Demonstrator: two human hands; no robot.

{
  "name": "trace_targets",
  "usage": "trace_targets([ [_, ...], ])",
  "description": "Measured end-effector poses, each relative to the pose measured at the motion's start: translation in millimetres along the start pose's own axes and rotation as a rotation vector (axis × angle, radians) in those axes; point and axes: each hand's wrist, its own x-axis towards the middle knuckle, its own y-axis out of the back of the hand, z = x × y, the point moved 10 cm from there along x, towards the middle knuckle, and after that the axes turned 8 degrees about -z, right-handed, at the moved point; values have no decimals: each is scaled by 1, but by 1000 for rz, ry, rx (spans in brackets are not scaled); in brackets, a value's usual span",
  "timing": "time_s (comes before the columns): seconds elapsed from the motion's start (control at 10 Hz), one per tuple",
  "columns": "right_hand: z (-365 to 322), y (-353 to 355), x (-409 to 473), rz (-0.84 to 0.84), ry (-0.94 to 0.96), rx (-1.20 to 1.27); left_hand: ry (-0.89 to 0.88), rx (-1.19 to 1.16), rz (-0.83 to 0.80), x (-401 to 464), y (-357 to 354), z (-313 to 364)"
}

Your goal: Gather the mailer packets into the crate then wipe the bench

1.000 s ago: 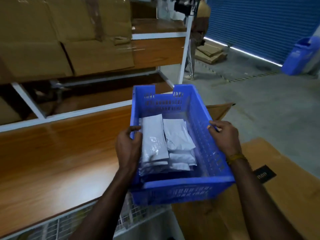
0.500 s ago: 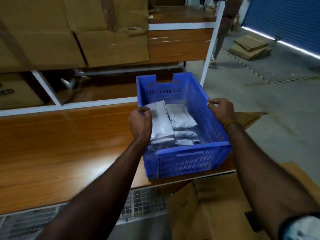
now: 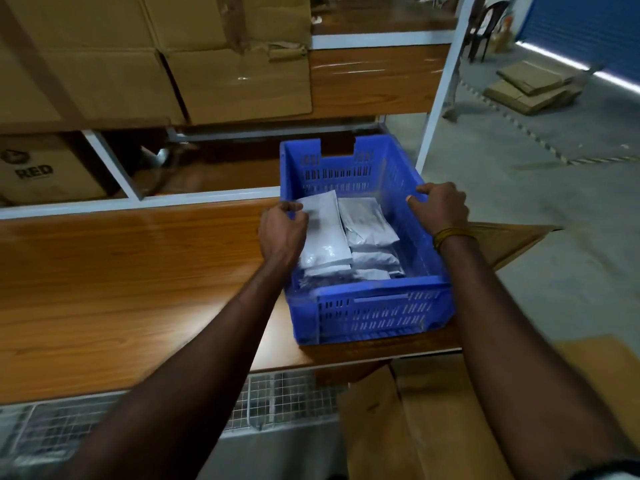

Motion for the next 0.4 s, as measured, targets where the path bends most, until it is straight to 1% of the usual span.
trace_targets([
  [0.1,-44,-6,-37,55,150,128,-82,-26,-42,-17,13,0],
  [0.2,-84,-27,-83,15,292,222,-125,-2,-35,-35,38,-15],
  [0.3,-123,-42,-135,4,411,303,-178,12,31,-56,75,-27],
  [0.4,-150,-56,-174,6,431,383,-219,-31,53,-78,109,-39],
])
